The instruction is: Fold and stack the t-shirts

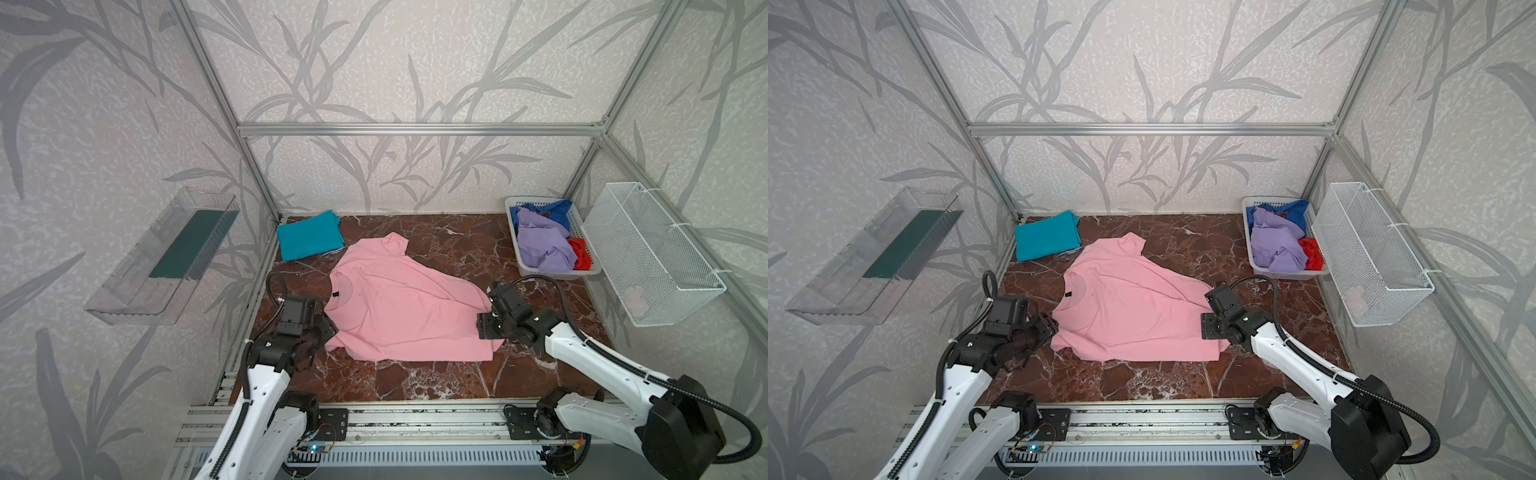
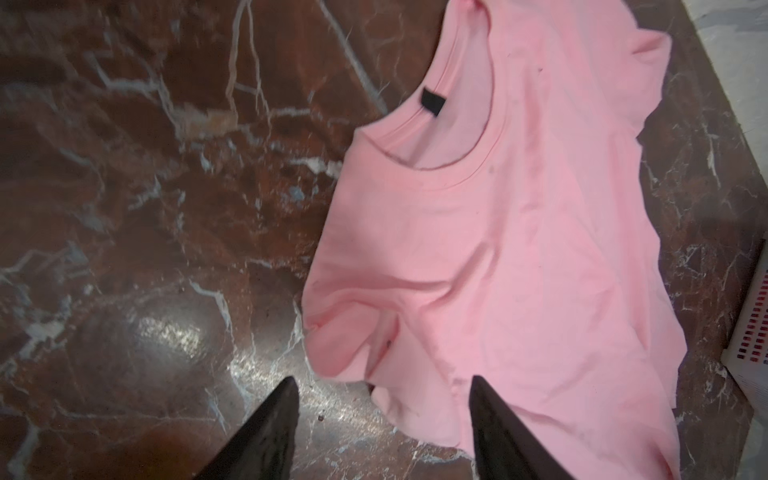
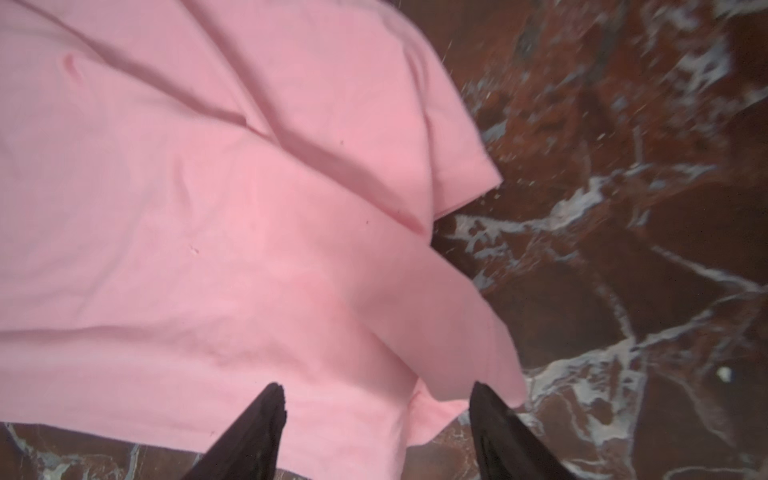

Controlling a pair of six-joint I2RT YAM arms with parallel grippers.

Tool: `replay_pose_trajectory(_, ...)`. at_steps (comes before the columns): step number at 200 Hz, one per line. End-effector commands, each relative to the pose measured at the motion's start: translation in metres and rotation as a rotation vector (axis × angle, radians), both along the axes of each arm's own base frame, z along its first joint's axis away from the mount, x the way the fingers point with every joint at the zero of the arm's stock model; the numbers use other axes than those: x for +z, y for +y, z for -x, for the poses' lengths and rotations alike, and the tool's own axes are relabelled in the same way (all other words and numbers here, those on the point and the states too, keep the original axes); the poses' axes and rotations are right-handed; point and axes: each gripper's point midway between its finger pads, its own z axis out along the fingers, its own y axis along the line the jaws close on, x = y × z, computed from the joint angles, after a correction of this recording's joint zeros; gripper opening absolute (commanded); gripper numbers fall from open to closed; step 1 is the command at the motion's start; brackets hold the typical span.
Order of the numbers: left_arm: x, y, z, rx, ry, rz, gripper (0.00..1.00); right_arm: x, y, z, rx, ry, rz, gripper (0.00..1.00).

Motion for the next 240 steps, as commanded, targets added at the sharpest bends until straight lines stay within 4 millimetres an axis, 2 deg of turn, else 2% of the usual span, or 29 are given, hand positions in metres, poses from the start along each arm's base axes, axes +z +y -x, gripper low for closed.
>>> replay_pose_trajectory(1,0.025,0.014,-0.03,0.016,-0.044,-0.11,0.69,0.047,-0.017,-0.028,-0.007,-0.162,0.133,0.73)
replay_pose_trajectory(18,0.034,0.011,-0.064,-0.004,-0.066,-0.129,0.69,0.057,-0.012,-0.049,0.006,-0.185,0.169,0.67)
replay_pose_trajectory(34,0.035,0.005,-0.099,-0.018,-0.096,-0.125,0.69,0.052,0.0,-0.068,0.024,-0.166,0.175,0.61)
replay_pose_trajectory(65,0.026,-0.001,-0.154,-0.027,-0.079,-0.144,0.74,0.024,0.011,-0.101,0.016,-0.099,0.183,0.59)
replay_pose_trajectory(95,0.011,-0.005,-0.193,-0.061,-0.034,-0.195,0.75,-0.008,-0.004,-0.121,-0.03,0.002,0.191,0.57)
replay_pose_trajectory(126,-0.005,-0.007,-0.228,-0.104,0.013,-0.247,0.75,-0.026,-0.024,-0.121,-0.079,0.103,0.214,0.55)
replay_pose_trajectory(134,-0.009,-0.008,-0.237,-0.117,0.022,-0.261,0.75,-0.029,-0.026,-0.119,-0.08,0.111,0.214,0.55)
replay_pose_trajectory(139,-0.012,-0.007,-0.243,-0.124,0.031,-0.273,0.76,-0.041,-0.027,-0.116,-0.078,0.142,0.224,0.55)
replay_pose_trajectory(166,-0.034,-0.006,-0.271,-0.161,0.096,-0.333,0.78,-0.057,-0.029,-0.103,-0.089,0.184,0.217,0.55)
replay_pose_trajectory(208,-0.061,-0.015,-0.314,-0.209,0.121,-0.34,0.74,-0.073,-0.032,-0.091,-0.098,0.231,0.222,0.33)
replay_pose_trajectory(240,-0.078,-0.019,-0.337,-0.222,0.131,-0.338,0.71,-0.078,-0.032,-0.089,-0.105,0.25,0.224,0.31)
